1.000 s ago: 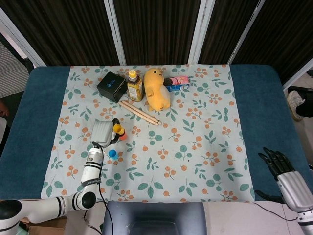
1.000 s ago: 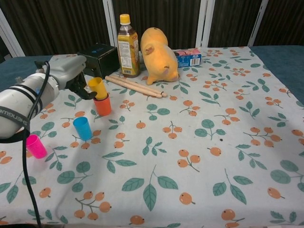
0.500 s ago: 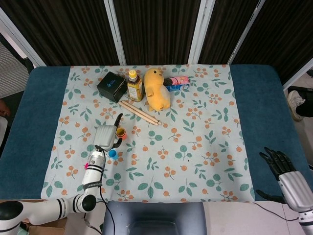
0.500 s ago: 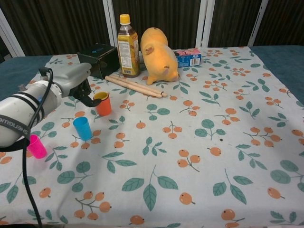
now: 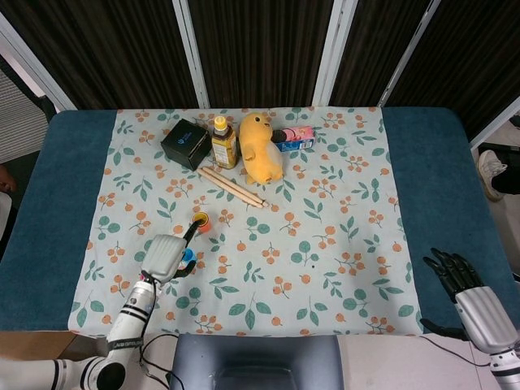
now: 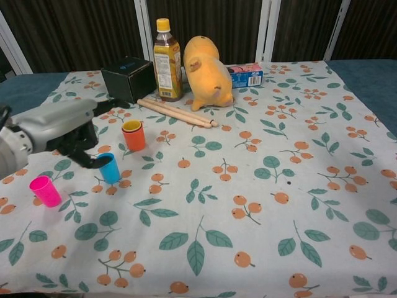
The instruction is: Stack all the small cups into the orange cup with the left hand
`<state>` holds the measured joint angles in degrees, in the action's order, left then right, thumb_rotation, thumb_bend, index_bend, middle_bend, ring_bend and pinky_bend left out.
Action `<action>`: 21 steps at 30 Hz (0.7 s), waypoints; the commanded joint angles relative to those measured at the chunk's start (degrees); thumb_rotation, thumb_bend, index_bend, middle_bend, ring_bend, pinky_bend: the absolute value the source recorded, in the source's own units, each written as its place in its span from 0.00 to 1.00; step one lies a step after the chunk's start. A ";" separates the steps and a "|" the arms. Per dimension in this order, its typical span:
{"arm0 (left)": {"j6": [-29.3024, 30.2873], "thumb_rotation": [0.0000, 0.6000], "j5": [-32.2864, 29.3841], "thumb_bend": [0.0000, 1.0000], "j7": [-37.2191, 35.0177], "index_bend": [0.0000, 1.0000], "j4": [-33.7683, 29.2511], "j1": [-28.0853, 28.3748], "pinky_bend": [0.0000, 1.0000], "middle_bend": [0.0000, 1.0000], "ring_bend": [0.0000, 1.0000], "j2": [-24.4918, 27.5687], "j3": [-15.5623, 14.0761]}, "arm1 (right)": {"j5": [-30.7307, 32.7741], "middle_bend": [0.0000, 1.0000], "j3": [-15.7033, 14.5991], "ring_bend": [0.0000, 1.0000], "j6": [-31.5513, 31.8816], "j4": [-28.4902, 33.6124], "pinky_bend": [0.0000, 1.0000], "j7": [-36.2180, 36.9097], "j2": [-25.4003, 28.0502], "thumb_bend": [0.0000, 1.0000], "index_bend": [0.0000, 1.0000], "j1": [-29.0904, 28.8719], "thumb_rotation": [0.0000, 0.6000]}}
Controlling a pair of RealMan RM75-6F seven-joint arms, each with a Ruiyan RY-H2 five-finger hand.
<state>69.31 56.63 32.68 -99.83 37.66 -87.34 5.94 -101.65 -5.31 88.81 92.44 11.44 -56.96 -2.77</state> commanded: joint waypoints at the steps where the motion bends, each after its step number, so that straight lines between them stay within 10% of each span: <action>1: -0.32 1.00 0.46 0.32 -0.14 0.09 -0.19 -1.22 1.00 1.00 1.00 0.91 -1.58 | -0.14 0.00 -0.06 0.00 0.15 0.04 0.00 -0.01 0.00 0.12 0.00 0.03 1.00; 21: -5.64 1.00 -2.40 0.32 -3.02 0.33 9.13 -1.74 1.00 1.00 1.00 -2.17 -0.62 | 0.31 0.00 0.11 0.00 -0.11 0.20 0.00 -0.50 -0.21 0.12 0.00 -0.07 1.00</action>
<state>63.77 54.32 29.74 -90.78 35.86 -89.41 5.22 -101.34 -5.20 88.71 92.63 10.94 -57.17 -2.85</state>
